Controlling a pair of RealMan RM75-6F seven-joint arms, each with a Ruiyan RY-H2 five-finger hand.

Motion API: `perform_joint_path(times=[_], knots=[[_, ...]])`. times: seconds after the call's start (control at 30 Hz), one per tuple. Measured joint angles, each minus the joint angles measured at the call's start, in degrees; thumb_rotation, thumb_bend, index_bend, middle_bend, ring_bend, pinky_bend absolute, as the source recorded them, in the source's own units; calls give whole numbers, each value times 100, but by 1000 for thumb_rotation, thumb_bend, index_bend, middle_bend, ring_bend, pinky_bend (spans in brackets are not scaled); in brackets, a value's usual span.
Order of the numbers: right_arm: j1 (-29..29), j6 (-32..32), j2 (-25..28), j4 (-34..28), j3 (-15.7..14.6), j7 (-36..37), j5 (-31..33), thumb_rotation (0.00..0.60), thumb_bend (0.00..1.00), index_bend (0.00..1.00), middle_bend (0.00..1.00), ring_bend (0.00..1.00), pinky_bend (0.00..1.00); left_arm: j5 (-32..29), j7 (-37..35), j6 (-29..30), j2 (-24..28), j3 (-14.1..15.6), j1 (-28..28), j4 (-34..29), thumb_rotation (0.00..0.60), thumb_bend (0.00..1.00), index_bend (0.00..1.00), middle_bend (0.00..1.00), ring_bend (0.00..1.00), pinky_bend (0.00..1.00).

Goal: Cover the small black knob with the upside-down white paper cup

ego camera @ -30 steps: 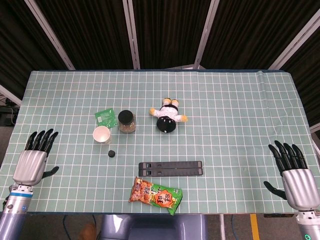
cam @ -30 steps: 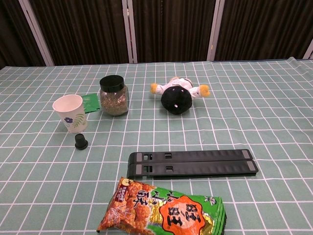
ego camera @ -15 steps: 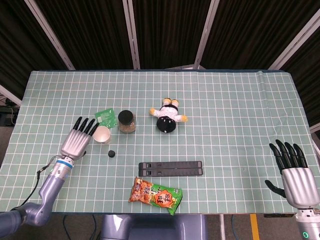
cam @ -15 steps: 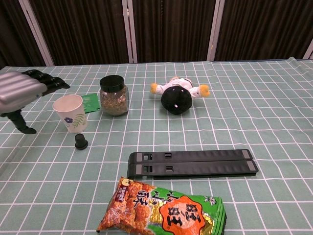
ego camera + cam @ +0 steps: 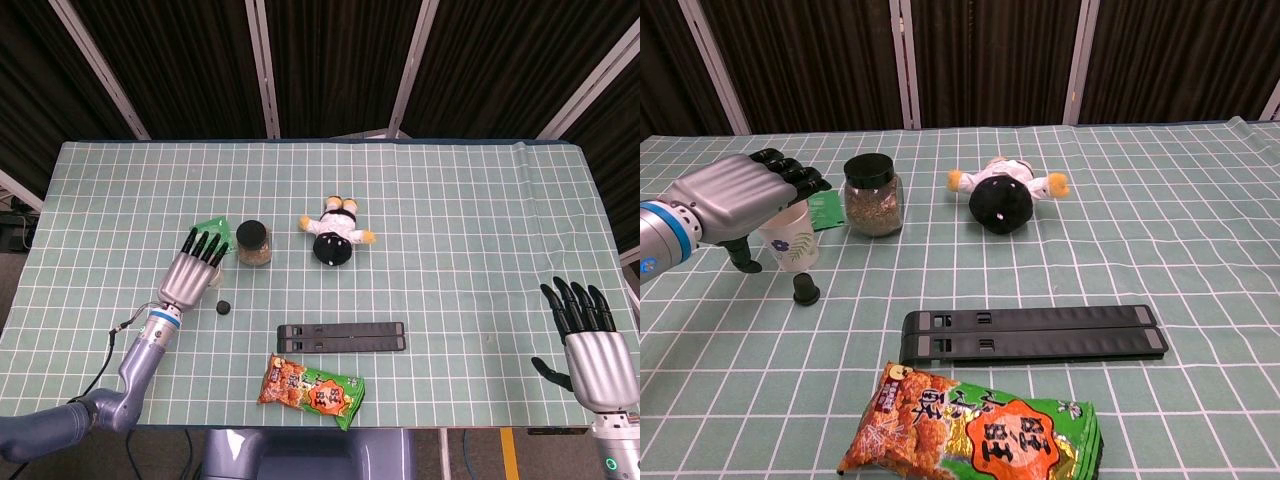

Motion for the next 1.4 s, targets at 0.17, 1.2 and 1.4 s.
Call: perform_joint_path(times=[0.17, 1.2, 1.4], knots=[[14, -26, -9, 17, 3, -3, 33, 600, 0, 0, 0, 0, 0, 272, 323, 89, -199, 113, -153, 239, 600, 61, 43, 13, 3, 102], [58, -99, -36, 15, -26, -31, 82, 600, 0, 0, 0, 0, 0, -608, -2220, 207, 160, -693, 265, -369, 600, 66, 484, 363, 328, 429], [83, -149, -71, 8, -37, -113, 83, 600, 0, 0, 0, 0, 0, -1210, -4429, -678, 521, -1158, 514, -525, 600, 65, 483, 363, 326, 424]])
